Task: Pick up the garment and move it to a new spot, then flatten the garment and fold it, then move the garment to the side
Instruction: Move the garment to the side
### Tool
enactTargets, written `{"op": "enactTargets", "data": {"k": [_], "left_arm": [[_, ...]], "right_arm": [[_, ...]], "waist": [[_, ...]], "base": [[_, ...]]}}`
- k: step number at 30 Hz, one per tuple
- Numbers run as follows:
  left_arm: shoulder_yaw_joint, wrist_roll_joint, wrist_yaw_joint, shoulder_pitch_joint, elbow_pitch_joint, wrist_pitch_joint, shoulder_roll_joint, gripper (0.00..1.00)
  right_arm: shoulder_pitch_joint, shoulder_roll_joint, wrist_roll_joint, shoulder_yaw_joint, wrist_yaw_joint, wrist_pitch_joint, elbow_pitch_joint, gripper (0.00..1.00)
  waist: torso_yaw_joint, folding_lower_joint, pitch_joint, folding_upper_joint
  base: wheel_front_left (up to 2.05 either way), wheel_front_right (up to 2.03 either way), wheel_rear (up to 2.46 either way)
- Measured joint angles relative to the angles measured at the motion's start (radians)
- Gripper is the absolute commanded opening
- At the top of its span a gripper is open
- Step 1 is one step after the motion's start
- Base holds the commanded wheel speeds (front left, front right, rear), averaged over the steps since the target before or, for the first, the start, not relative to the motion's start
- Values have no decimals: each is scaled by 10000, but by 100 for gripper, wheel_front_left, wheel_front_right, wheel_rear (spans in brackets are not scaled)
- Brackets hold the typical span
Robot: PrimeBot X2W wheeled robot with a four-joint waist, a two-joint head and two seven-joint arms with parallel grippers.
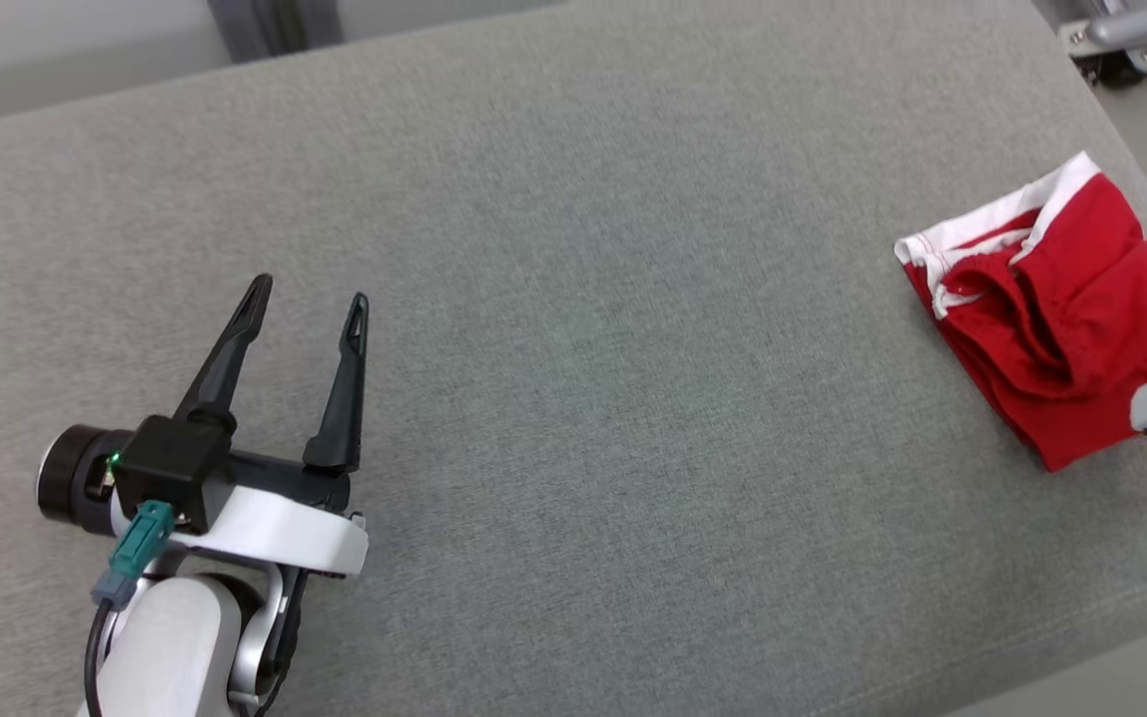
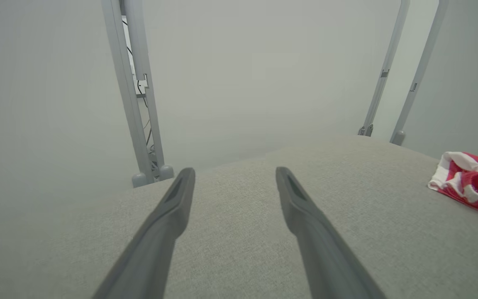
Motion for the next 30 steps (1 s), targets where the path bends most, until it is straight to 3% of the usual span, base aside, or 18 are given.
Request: {"op": "enactTargets", "data": {"k": [8, 17, 30], "left_arm": [[301, -295, 320, 503, 305, -357, -105, 100], [711, -545, 679, 1227, 368, -554, -19, 100], [861, -731, 917, 2104, 543, -732, -38, 100]], "right_arm": [[1299, 533, 1032, 1768, -2, 2, -2395, 100], [2656, 660, 1973, 3988, -2, 729, -4351, 100], [4754, 663, 2681, 4585, -2, 1607, -5428, 100]], "waist": [[748, 0, -828, 0], [1842, 0, -1556, 0], [2803, 0, -2635, -1]], "base": [[0, 0, 0], [0, 0, 0], [0, 0, 0]]}}
